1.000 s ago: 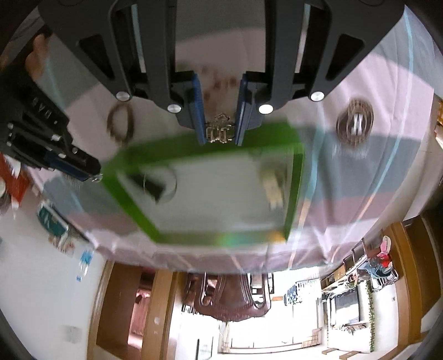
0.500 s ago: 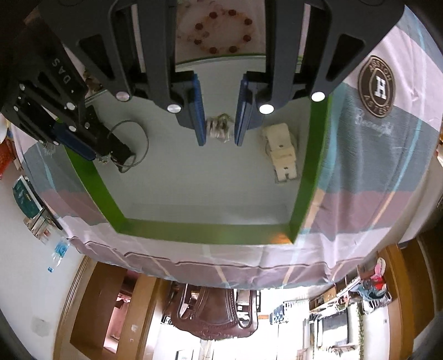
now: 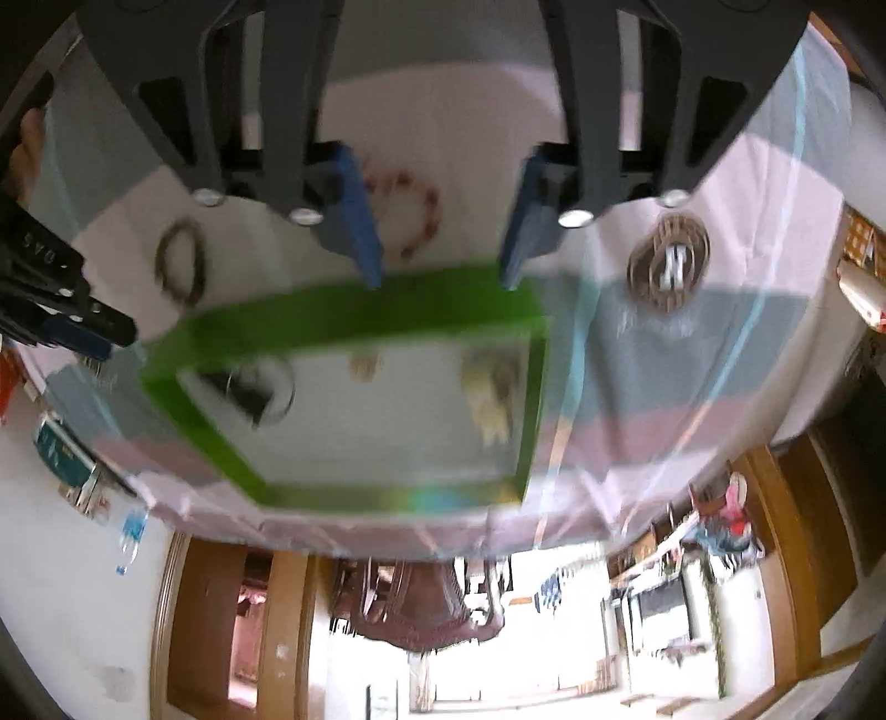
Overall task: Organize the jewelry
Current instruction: 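Carry the ring and charm over the green box and open both tools, then move the right tool to the green jade pendant while the left tool approaches the pink bracelet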
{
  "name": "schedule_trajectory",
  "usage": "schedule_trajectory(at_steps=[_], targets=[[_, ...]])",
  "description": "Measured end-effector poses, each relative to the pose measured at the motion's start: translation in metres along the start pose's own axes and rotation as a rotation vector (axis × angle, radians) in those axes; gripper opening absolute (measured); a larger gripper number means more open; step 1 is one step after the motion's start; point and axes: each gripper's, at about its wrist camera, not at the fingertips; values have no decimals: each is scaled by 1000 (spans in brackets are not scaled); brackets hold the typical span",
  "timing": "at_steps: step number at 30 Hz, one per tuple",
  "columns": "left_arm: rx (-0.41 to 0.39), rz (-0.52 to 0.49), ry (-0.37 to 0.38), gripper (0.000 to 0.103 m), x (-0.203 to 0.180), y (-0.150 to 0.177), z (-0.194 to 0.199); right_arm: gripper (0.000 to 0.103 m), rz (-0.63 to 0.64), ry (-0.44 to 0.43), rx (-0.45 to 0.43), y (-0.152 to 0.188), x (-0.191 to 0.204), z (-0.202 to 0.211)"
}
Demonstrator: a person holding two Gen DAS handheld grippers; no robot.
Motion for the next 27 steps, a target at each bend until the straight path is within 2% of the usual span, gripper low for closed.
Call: schedule_trajectory(at_steps=[2, 6, 9, 12, 14, 15, 21, 24, 27], targets=[[41, 23, 22, 30, 5, 8, -12, 37, -3, 22, 39, 14, -3, -10], [79, 7, 46, 29, -3, 22, -22, 37, -27, -7, 92, 30, -4, -22], [88, -18, 74, 30, -13, 27, -25, 37, 6, -40, 94, 36, 7, -22], [103, -35, 79, 30, -20, 32, -32, 37, 11, -24, 104, 35, 10, -30], [112, -41, 88, 24, -23, 33, -37, 37, 4, -30, 113, 36, 10, -33], [118, -43, 90, 18, -24, 33, -40, 37, 2, -32, 116, 37, 10, -34], [125, -47, 98, 18, -27, 31, -48, 37, -3, -40, 123, 41, 10, -37], [125, -42, 94, 8, -26, 30, -47, 37, -7, -43, 122, 41, 9, -38], [123, -42, 108, 8, -23, 35, -41, 37, -12, -40, 123, 42, 7, -37]])
Point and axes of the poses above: each gripper's, at about its wrist camera, not at the fingertips, and z roughly against the way its jaws point, x to its left, y to its underside, and after that the axes turned 8 degrees about x, right-handed
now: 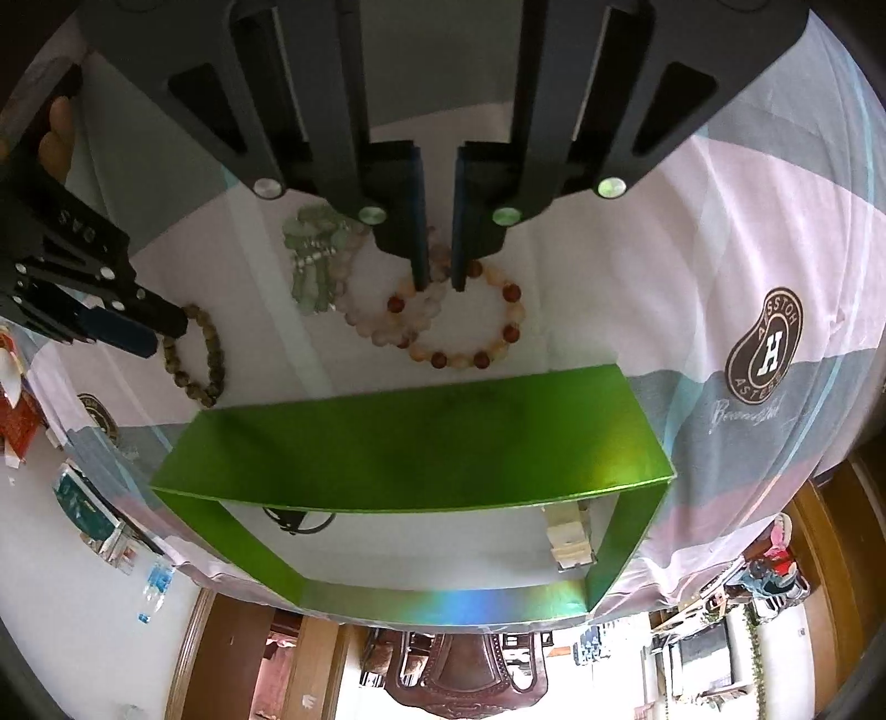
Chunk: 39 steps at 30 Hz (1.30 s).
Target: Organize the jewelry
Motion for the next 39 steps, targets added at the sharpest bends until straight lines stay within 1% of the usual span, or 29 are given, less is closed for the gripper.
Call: schedule_trajectory(at_steps=[7, 9, 13, 17, 18, 19, 20, 21, 22, 23, 25, 27, 29, 32, 34, 35, 37, 39], targets=[[-20, -5, 5, 8, 7, 25, 26, 37, -29, 19, -16, 2, -9, 10], [-26, -10, 4, 8, 9, 32, 33, 37, -32, 24, -8, 1, -11, 7], [-5, -2, 2, 9, 14, 43, 32, 37, -29, 24, -5, 0, -8, 3], [13, 26, -3, 9, 20, 45, 26, 37, -4, 43, -1, 0, -2, 3], [14, 30, -5, 12, 21, 45, 25, 37, 2, 45, 2, 1, -1, 4], [16, 32, -4, 18, 21, 45, 25, 37, 7, 42, 11, 3, 0, 4], [16, 35, -4, 23, 21, 45, 24, 37, 14, 34, 38, 6, 1, 2], [13, 34, -8, 31, 20, 46, 25, 37, 19, 29, 50, 9, 2, 2], [11, 32, -9, 35, 20, 46, 25, 37, 24, 28, 46, 12, 3, 4], [8, 26, -8, 36, 19, 46, 25, 37, 28, 20, 48, 15, 4, 6], [12, 21, -2, 36, 17, 46, 24, 37, 30, 13, 21, 14, 6, 12], [21, 17, -1, 36, 14, 45, 20, 37, 28, 26, -13, 6, 8, 16], [27, 12, 3, 37, 11, 46, 17, 37, 10, 43, -21, -3, 8, 13], [23, -1, -4, 42, 6, 48, 17, 37, 2, 73, 7, -12, 10, 4], [21, -4, -8, 42, 5, 48, 16, 38, 31, 24, 4, -11, 19, 8], [19, -5, -9, 42, 5, 48, 16, 38, 66, -30, 1, -9, 28, 12], [20, -4, -10, 42, 5, 47, 16, 37, 113, -103, -1, -7, 42, 17], [22, -5, -12, 42, 5, 48, 16, 37, 163, -157, 0, -5, 57, 19]])
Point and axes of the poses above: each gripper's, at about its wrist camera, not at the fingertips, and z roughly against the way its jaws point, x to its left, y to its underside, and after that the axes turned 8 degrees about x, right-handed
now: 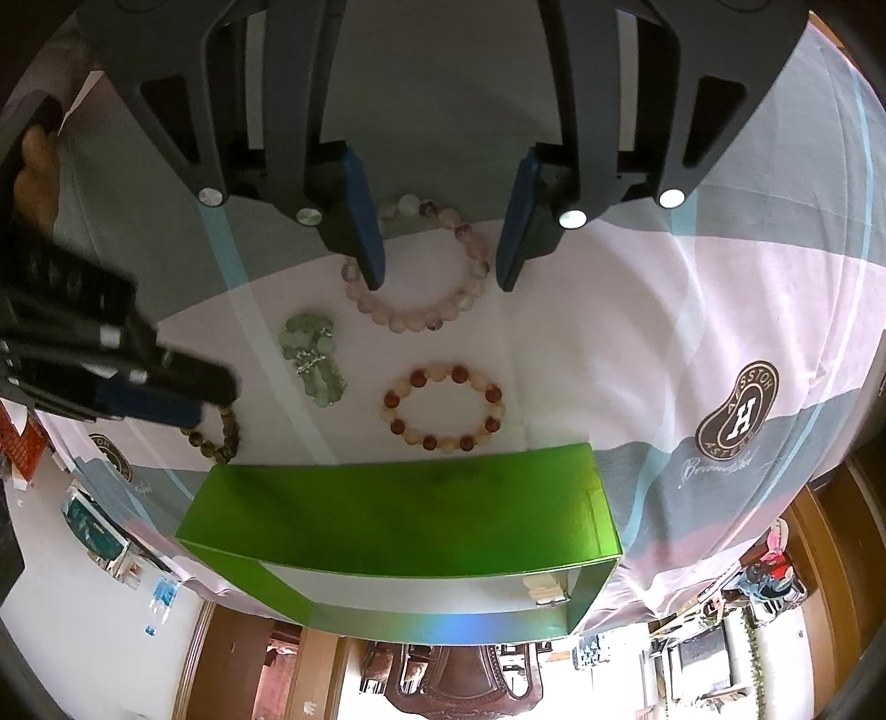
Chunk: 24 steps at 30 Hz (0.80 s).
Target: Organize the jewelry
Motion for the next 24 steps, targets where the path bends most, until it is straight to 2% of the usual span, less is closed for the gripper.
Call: schedule_trajectory(at_steps=[3, 8, 9, 11, 13, 19, 24], targets=[[0, -1, 6, 43, 2, 2, 1, 37, 40, -36, 8, -6, 18, -6], [0, 6, 12, 45, 3, 2, 1, 35, 73, -33, 41, -12, 30, -23], [0, 6, 12, 45, 3, 2, 1, 23, 73, -26, 49, -7, 33, -23], [-1, 5, 15, 46, 3, 2, 1, 10, 65, -22, 70, -3, 32, -27], [-2, 4, 16, 48, 3, 2, 1, 10, 43, -8, 73, 0, 27, -27], [-1, 5, 19, 48, 2, 2, 1, 10, -19, 113, 64, 25, -2, -10], [1, 4, 9, 48, -1, -1, -1, 9, -129, 197, 65, 53, -40, 8]])
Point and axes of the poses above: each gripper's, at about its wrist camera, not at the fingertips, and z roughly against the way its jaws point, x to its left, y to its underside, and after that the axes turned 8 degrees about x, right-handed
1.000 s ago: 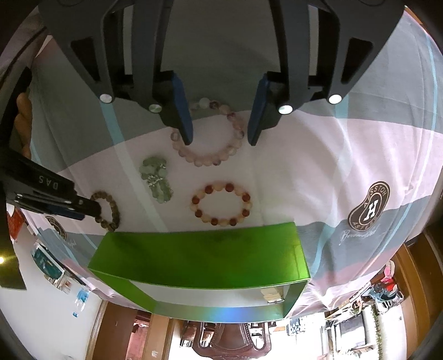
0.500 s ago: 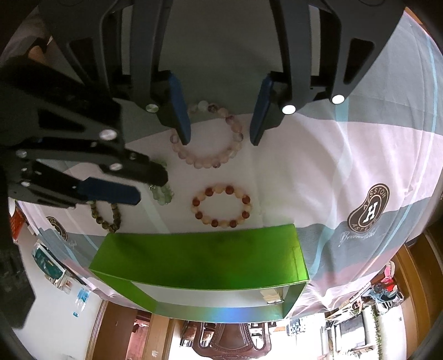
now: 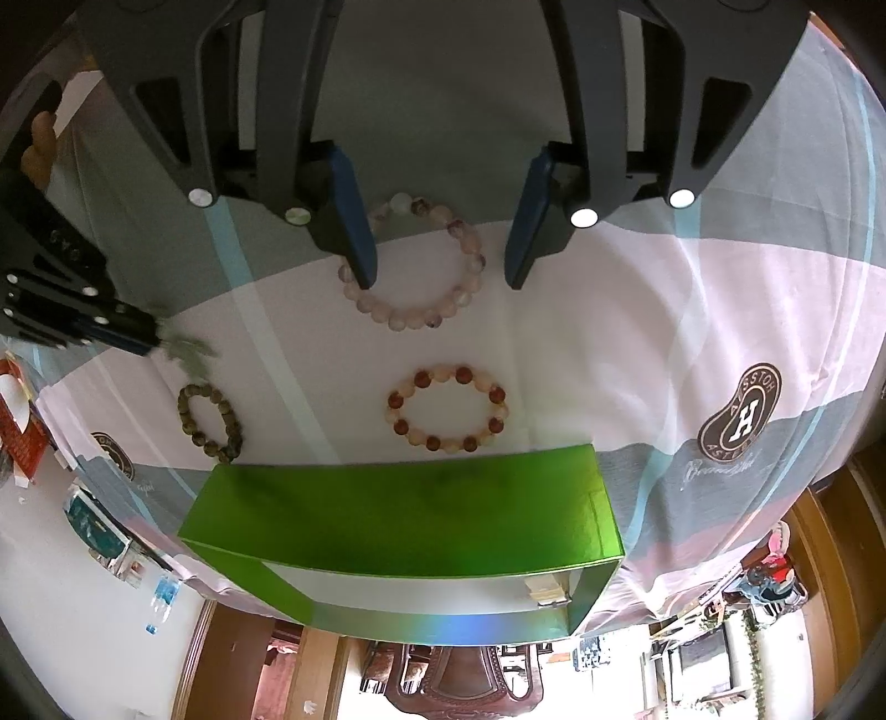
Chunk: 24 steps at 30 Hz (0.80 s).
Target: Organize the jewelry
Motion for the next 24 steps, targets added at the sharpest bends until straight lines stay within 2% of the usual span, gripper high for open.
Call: schedule_trajectory(at_steps=[4, 8, 11, 15, 19, 21, 24], targets=[[2, -7, -7, 48, -5, -2, -2, 9, -54, 15, -1, 5, -17, 2], [3, -11, -18, 48, -10, -2, -1, 10, -65, -4, -13, 4, -15, 2], [-1, -9, -27, 49, -12, -3, 0, 20, -73, -15, -32, 4, -17, 8], [-12, 3, -47, 50, -11, -3, 2, 33, -86, 19, -58, 1, -15, 11], [-12, 2, -53, 51, -12, -4, 1, 33, -93, 32, -45, 0, -15, 5], [-12, 3, -60, 58, -13, -3, 1, 33, -71, 14, -34, 1, -10, 1], [-17, 3, -66, 59, -12, -3, 2, 33, -28, -21, -31, 3, 3, 1]])
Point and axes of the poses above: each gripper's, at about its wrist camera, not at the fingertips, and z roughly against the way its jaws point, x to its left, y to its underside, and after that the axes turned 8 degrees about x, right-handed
